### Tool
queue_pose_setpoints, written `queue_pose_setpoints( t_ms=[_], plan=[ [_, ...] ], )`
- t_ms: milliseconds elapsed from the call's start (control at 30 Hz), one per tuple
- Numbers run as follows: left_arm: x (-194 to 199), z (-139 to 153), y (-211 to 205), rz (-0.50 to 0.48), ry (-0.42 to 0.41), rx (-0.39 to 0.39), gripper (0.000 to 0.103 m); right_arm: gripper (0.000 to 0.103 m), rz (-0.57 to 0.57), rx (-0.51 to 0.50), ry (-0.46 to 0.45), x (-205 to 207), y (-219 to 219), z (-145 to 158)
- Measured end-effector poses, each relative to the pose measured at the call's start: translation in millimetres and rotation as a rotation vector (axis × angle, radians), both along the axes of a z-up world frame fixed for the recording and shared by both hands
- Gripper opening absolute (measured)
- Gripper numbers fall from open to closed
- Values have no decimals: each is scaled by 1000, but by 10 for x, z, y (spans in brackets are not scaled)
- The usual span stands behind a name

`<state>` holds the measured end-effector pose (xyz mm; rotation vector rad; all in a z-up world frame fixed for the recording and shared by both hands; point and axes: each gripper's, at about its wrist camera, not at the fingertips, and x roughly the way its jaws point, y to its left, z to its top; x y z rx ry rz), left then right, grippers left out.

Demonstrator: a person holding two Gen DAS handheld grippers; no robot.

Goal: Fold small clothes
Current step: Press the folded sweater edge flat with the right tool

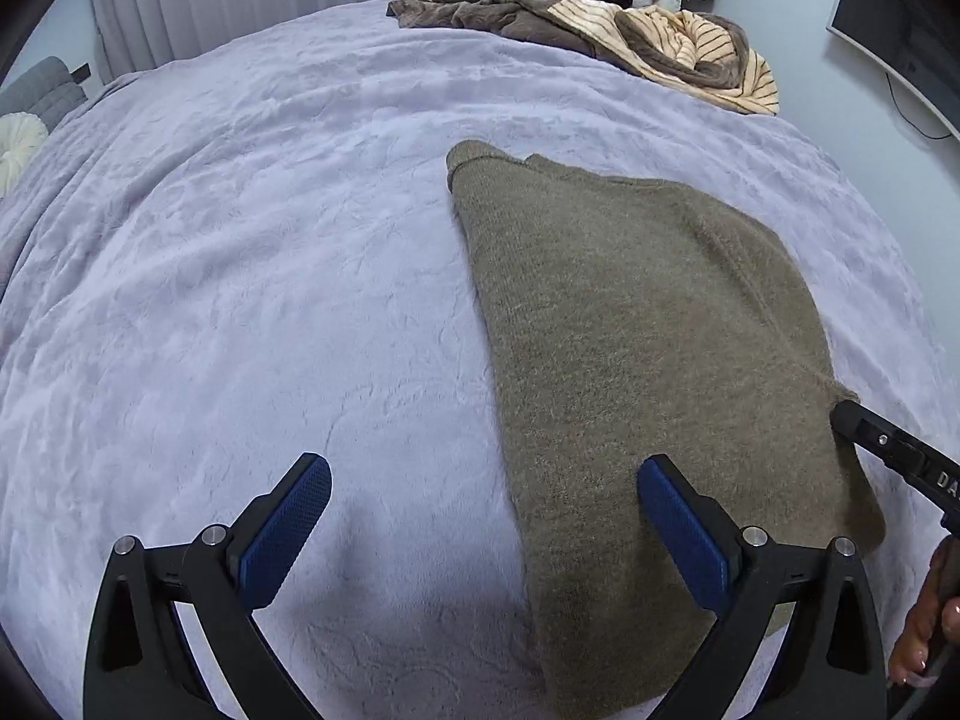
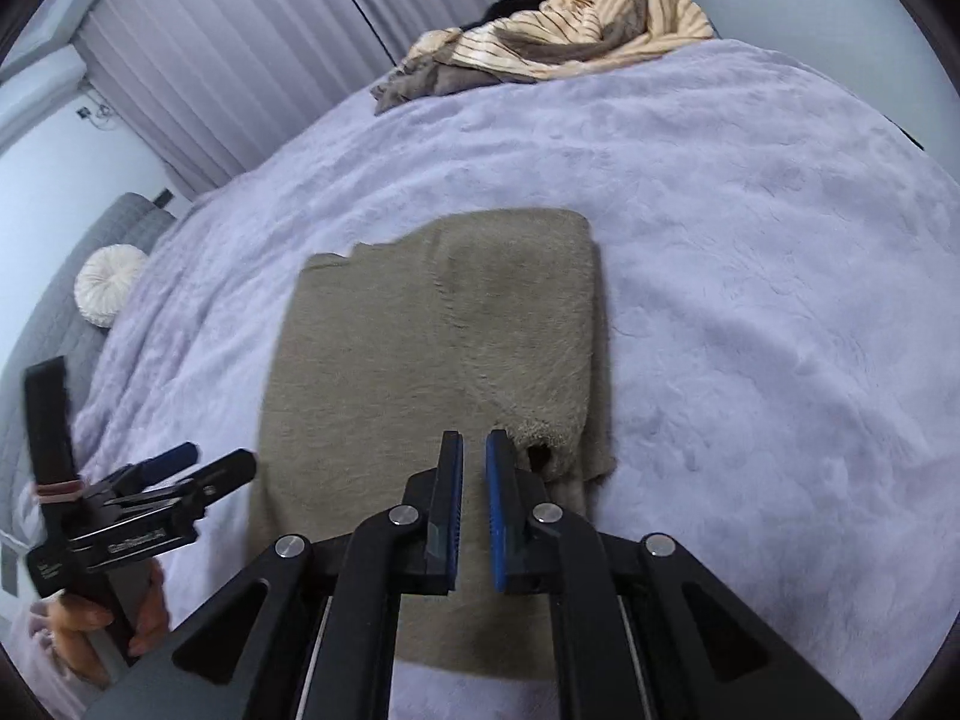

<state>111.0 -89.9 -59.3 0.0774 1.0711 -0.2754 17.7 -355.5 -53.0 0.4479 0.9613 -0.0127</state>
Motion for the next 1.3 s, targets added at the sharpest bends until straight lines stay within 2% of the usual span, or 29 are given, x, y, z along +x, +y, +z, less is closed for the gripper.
queue_pose_setpoints(
  t_ms=[133,267,467,500,700,1033,1067,1133,1200,1300],
  plan=[
    [-25,-61,11,-11,20,-17,103,0,-62,146,1,-84,-221,-221],
    [-37,-55,18,-11,21,-11,103,0,-34,123,9,-128,-173,-194],
    [-114,-4,33,-26,6,13,103,0,-38,190,5,-257,-219,-135],
    [-127,-1,31,-30,4,17,103,3,-39,192,0,-296,-223,-105],
    [-179,24,25,-35,4,22,103,4,-44,182,1,-463,-291,-8],
    [-225,6,-31,-50,8,46,103,6,-61,212,13,-548,-373,-109],
    [-220,0,-38,-52,8,47,103,9,-62,212,13,-551,-377,-113],
    [-211,-10,-51,-58,11,52,103,22,-66,213,12,-550,-398,-117],
    [-203,-21,-67,-65,15,56,103,52,-69,218,6,-556,-412,-114],
    [-188,-42,-75,-69,38,48,103,54,-67,222,-3,-555,-419,-102]
  ],
)
